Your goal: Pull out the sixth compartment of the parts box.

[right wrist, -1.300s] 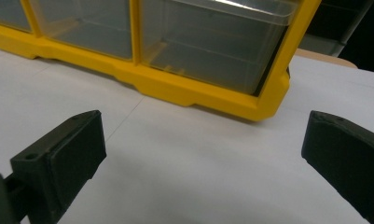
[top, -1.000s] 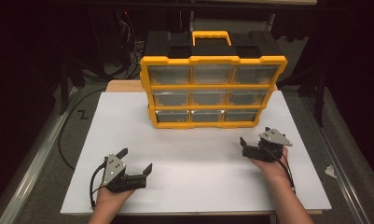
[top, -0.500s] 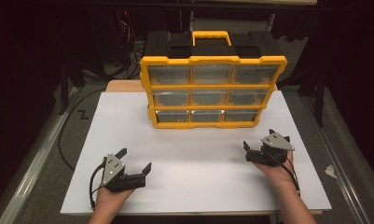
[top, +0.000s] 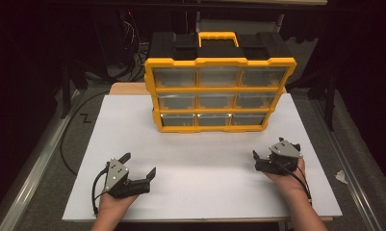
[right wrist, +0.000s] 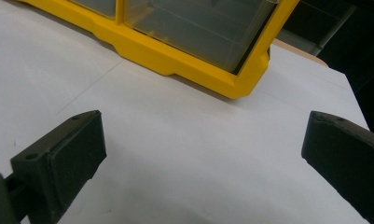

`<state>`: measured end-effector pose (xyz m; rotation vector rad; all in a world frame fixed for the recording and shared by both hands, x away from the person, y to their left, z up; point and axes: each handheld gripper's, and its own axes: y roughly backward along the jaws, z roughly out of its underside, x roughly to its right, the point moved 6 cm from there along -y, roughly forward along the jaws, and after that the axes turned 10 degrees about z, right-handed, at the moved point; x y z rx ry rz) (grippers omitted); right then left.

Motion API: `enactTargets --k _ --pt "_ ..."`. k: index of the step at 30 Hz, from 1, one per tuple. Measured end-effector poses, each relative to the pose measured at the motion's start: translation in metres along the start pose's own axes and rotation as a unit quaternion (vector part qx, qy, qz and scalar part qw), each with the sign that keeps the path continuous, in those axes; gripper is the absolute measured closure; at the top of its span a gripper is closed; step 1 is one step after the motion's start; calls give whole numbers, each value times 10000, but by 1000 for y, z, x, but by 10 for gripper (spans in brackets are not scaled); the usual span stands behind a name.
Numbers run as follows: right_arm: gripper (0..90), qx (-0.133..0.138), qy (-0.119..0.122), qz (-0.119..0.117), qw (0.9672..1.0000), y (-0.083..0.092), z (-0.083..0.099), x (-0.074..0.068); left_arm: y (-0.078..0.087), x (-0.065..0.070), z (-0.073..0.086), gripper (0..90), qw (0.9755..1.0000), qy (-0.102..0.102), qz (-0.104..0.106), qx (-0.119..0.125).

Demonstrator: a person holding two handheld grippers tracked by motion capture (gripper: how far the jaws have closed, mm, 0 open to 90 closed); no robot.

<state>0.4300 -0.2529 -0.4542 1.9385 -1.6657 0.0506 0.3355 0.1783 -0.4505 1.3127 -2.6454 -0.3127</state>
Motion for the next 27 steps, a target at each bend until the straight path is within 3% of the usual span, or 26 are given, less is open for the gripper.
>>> enactTargets --k 12,19,24,27 --pt "12 -34 630 156 9979 1 1 -6 -1 1 1 15 10000 -5 22 -7" --pt "13 -27 1039 223 9943 2 1 -12 -1 1 1 21 10000 -20 43 -12" --pt "12 -37 1186 233 9927 2 1 -14 -1 1 0 24 10000 -22 47 -8" --pt "13 -30 1377 305 9900 2 1 -16 -1 2 1 25 10000 -37 55 -16"
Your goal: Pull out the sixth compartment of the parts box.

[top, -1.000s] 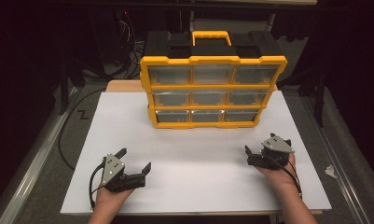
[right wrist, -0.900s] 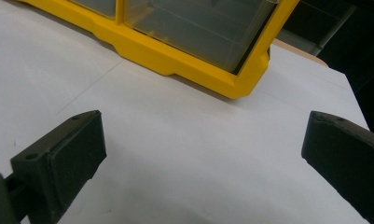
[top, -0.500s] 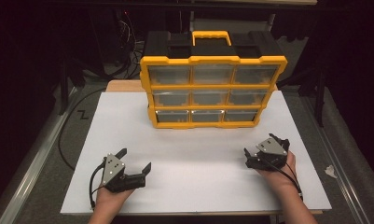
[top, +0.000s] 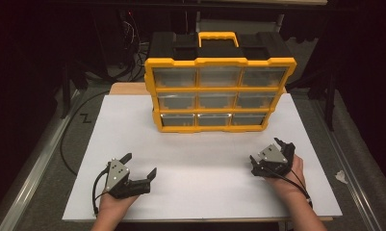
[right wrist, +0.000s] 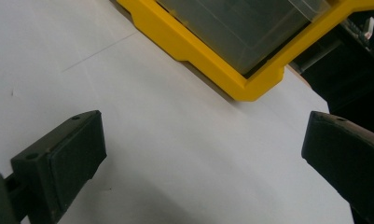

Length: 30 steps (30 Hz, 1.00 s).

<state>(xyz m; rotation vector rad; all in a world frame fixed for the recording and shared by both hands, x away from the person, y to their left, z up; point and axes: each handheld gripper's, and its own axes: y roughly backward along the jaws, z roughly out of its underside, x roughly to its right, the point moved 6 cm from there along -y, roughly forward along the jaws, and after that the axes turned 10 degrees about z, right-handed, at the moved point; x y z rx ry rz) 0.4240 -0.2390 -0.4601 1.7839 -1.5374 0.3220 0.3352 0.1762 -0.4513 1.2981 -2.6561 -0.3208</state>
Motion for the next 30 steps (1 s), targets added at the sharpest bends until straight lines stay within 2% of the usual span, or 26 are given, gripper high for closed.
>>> enactTargets --k 9,11,15,17,18,27,30 --pt "12 47 493 139 9987 1 -2 -5 0 0 0 26 10000 -36 4 -28" --pt "12 56 652 190 9977 1 -3 -5 0 0 0 26 10000 -39 5 -30" --pt "13 57 787 233 9966 2 -4 -8 0 1 0 27 10000 -43 6 -34" --pt "13 72 964 296 9949 3 -5 -7 -1 1 1 27 10000 -51 7 -40" --pt "13 91 923 309 9952 3 -6 -9 -1 1 1 27 10000 -57 10 -43" --pt "13 123 1447 457 9883 7 -10 -11 -1 2 1 28 10000 -75 15 -51" --pt "13 121 1684 509 9843 7 -10 -11 -1 1 1 28 10000 -80 15 -54"
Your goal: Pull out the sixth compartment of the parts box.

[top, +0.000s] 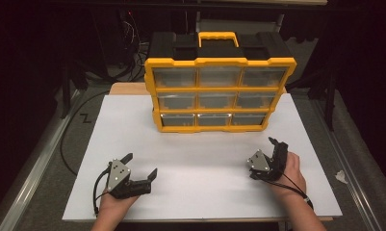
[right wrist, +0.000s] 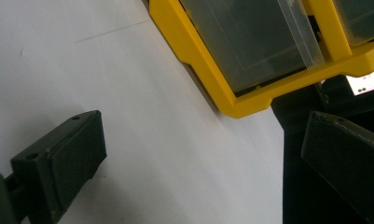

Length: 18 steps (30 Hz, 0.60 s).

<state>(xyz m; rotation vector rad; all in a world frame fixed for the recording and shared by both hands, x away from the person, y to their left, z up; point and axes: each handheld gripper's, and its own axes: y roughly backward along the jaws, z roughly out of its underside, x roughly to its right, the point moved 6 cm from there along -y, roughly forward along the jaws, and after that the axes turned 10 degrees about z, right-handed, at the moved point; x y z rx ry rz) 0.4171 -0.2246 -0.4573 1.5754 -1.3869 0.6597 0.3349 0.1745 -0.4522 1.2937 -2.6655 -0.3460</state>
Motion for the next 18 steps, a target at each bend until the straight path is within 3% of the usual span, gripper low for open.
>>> enactTargets --k 10,18 --pt "12 -10 369 151 9992 3 -2 -2 0 0 0 28 10000 -10 -4 -15" --pt "12 34 884 318 9956 7 -7 -3 0 -1 0 28 10000 -8 -12 -18"
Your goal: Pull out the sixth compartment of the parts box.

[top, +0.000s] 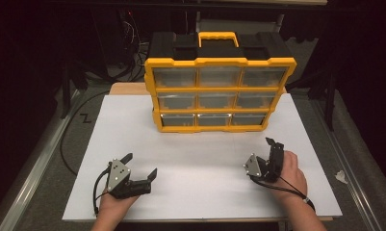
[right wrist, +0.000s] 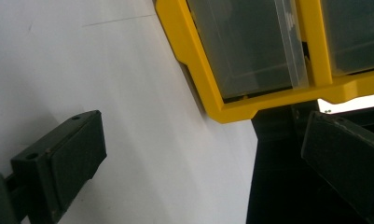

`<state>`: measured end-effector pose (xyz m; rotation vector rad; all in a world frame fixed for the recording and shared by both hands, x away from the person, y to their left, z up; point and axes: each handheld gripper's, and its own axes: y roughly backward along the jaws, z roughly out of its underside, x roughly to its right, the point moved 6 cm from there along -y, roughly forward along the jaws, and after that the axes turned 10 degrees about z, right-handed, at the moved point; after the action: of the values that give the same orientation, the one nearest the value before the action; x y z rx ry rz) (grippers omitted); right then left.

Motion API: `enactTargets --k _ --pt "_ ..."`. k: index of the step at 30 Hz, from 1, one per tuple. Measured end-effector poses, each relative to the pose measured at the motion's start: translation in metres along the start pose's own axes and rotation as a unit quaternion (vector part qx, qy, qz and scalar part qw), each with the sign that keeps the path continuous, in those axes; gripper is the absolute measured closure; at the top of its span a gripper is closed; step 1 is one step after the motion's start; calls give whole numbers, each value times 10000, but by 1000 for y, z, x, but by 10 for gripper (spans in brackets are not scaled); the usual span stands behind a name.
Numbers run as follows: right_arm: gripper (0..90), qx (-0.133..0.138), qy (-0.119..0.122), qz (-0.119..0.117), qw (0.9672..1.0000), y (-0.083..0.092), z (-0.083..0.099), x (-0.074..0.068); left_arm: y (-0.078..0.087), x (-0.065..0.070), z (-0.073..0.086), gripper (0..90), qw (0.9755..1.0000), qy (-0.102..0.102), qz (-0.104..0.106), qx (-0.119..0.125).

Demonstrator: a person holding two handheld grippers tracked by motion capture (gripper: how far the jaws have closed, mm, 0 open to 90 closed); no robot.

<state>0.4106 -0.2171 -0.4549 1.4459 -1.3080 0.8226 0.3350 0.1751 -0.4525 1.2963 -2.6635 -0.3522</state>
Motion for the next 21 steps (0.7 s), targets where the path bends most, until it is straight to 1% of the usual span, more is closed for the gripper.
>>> enactTargets --k 1,2,5,6,7,10,11,12,13,14,17,21 --pt "13 25 110 40 9999 0 -1 1 0 0 0 28 10000 0 1 1" --pt "13 25 110 40 9999 0 -1 1 0 0 0 28 10000 0 1 1" --pt "13 60 271 103 9996 2 -4 0 0 0 0 28 10000 1 -1 0" --pt "13 60 271 103 9996 2 -4 0 0 0 0 28 10000 1 -1 0" --pt "13 75 349 146 9993 3 -5 0 0 0 0 28 10000 4 -1 6" --pt "12 100 406 160 9990 4 -6 0 0 0 0 28 10000 3 -3 6" --pt "13 104 487 191 9986 4 -7 0 0 0 0 28 10000 8 -4 6" --pt "12 118 514 212 9984 4 -8 0 0 0 0 28 10000 9 -5 12" --pt "13 137 569 182 9981 4 -8 0 0 0 0 28 10000 5 -3 8" --pt "13 114 589 224 9980 5 -8 -1 0 0 0 28 10000 5 -3 8" --pt "12 152 821 299 9961 5 -9 -1 0 0 0 28 10000 2 -3 6" --pt "13 192 952 315 9948 5 -11 -2 0 0 0 28 10000 5 -3 12"
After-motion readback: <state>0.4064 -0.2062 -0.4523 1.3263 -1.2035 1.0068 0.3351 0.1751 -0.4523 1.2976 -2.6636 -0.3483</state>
